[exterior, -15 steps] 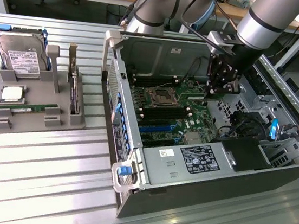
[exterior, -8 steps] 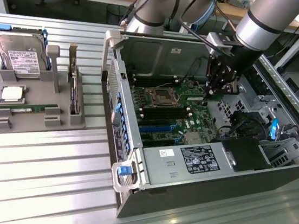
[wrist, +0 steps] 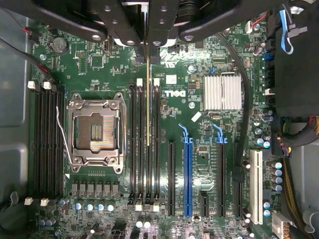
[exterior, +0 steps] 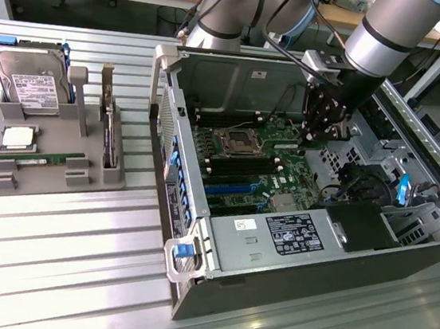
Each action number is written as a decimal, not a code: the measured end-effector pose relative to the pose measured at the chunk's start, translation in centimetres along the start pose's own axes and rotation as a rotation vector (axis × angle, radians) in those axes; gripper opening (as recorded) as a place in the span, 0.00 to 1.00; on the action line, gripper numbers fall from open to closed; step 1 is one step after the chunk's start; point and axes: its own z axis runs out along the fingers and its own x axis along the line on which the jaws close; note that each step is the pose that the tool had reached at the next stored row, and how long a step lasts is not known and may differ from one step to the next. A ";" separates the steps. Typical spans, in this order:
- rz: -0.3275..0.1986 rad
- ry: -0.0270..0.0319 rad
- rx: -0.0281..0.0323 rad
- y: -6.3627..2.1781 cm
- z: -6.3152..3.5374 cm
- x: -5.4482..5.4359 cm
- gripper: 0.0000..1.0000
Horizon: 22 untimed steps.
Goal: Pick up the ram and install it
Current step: 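Insert the ram into the slot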
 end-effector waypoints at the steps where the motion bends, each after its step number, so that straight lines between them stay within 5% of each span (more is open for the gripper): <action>1: 0.000 -0.0001 0.0000 0.00 0.09 0.0 0.12; 10: 0.000 -0.0001 0.0000 0.03 0.57 0.0 0.12; 16: 0.000 -0.0001 0.0000 1.20 1.01 0.0 0.12; 19: 0.000 0.0000 0.0000 2.75 1.49 0.1 0.12; 22: 0.000 -0.0002 0.0000 3.44 1.77 0.1 0.12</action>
